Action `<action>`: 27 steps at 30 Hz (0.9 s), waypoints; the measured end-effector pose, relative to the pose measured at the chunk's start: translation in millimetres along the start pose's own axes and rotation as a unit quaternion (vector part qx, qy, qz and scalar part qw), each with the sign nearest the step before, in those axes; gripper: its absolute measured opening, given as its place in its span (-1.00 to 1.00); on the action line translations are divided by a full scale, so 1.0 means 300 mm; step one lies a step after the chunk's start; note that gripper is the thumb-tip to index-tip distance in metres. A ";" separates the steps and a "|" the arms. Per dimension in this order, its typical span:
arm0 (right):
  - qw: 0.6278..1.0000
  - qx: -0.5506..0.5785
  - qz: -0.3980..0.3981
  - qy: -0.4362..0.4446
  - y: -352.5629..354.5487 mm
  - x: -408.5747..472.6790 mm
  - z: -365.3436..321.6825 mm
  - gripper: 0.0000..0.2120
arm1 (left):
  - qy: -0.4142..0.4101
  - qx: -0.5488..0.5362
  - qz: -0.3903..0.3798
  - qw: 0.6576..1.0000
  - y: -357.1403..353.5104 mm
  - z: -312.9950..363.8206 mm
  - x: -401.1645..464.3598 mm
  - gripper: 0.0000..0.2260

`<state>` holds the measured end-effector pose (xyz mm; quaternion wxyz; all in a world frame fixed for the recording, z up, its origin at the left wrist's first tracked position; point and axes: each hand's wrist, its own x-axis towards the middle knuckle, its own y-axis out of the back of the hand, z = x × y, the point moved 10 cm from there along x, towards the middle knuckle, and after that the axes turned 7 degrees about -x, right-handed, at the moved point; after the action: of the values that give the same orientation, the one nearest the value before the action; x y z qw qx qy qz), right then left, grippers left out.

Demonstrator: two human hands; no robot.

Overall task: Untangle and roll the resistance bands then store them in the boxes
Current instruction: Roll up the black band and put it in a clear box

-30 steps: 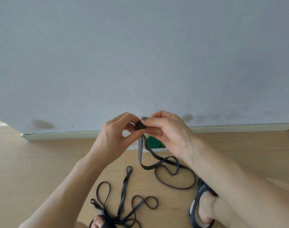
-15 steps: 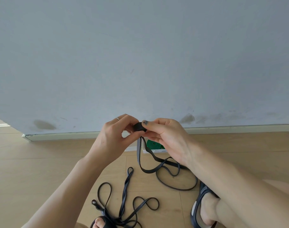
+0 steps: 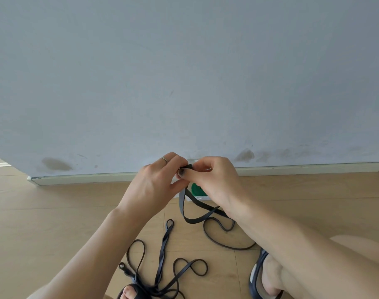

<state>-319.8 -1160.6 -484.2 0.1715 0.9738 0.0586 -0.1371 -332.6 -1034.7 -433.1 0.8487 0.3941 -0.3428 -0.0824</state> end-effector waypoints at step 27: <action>0.978 0.123 -0.162 -0.045 -0.073 0.044 0.026 -0.72 | 0.035 -0.021 -0.013 0.999 0.035 -0.016 0.000 -0.80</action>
<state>-312.6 -1141.9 -502.1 0.0281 0.9579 0.1900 -0.2133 -331.0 -1024.6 -427.6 0.8670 0.3835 -0.3061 -0.0866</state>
